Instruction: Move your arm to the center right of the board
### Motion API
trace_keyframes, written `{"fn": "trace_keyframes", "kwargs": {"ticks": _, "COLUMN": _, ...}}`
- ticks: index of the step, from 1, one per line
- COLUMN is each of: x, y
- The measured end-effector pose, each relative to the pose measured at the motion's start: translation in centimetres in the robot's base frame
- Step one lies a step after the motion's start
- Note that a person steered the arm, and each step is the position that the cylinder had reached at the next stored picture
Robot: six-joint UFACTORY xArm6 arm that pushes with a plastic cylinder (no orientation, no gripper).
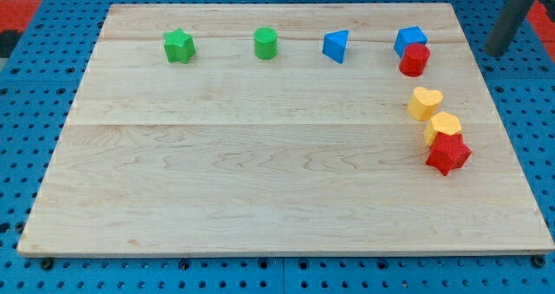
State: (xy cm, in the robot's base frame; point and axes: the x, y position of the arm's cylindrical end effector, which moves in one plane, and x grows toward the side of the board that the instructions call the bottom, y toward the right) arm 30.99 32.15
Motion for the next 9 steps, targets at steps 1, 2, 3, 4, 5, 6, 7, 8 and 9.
{"fn": "trace_keyframes", "kwargs": {"ticks": 1, "x": 0.0, "y": -1.4}}
{"fn": "trace_keyframes", "kwargs": {"ticks": 2, "x": 0.0, "y": -3.9}}
{"fn": "trace_keyframes", "kwargs": {"ticks": 3, "x": 0.0, "y": -6.5}}
{"fn": "trace_keyframes", "kwargs": {"ticks": 4, "x": 0.0, "y": -8.1}}
{"fn": "trace_keyframes", "kwargs": {"ticks": 5, "x": 0.0, "y": -8.1}}
{"fn": "trace_keyframes", "kwargs": {"ticks": 6, "x": 0.1, "y": -9.7}}
{"fn": "trace_keyframes", "kwargs": {"ticks": 7, "x": 0.2, "y": -9.4}}
{"fn": "trace_keyframes", "kwargs": {"ticks": 8, "x": 4.6, "y": -9.4}}
{"fn": "trace_keyframes", "kwargs": {"ticks": 9, "x": 7.0, "y": -7.7}}
